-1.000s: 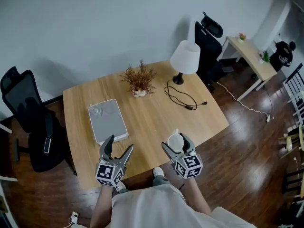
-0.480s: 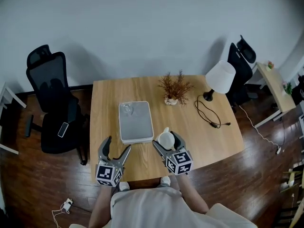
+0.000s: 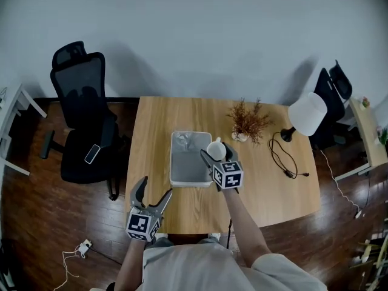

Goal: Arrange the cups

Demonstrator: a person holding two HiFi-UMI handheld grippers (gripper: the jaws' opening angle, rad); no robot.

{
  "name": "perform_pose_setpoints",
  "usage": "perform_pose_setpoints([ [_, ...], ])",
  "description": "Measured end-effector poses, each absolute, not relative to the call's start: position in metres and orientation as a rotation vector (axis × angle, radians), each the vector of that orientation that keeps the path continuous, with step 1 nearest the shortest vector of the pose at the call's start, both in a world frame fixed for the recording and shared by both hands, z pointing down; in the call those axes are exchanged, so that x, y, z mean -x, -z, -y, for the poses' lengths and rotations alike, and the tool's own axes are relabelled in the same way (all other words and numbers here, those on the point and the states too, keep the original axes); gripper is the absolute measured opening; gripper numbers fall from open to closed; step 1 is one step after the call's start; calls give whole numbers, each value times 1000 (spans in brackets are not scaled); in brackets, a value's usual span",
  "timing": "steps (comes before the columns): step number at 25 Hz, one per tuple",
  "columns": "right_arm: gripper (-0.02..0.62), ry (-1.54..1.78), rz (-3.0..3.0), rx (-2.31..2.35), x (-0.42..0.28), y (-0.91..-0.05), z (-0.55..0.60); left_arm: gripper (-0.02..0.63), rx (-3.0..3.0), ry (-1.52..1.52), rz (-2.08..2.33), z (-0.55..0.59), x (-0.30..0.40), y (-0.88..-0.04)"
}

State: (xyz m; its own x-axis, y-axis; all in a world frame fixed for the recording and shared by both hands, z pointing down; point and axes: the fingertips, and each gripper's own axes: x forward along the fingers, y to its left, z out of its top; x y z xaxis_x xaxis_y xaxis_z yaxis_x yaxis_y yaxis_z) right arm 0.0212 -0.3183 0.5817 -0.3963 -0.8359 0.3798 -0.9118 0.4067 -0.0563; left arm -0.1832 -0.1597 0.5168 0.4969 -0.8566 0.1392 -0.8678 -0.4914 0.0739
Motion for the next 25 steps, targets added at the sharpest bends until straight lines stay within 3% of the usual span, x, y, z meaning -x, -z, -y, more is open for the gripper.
perform_pose_setpoints([
  [16,413,-542,2311,-1454,-6,-660,421,368,-2462,-157,1621,167,219,-533],
  [25,416,-427,2294,-1502,2,-668,424,368,-2470,-159,1607,161,213,-536],
])
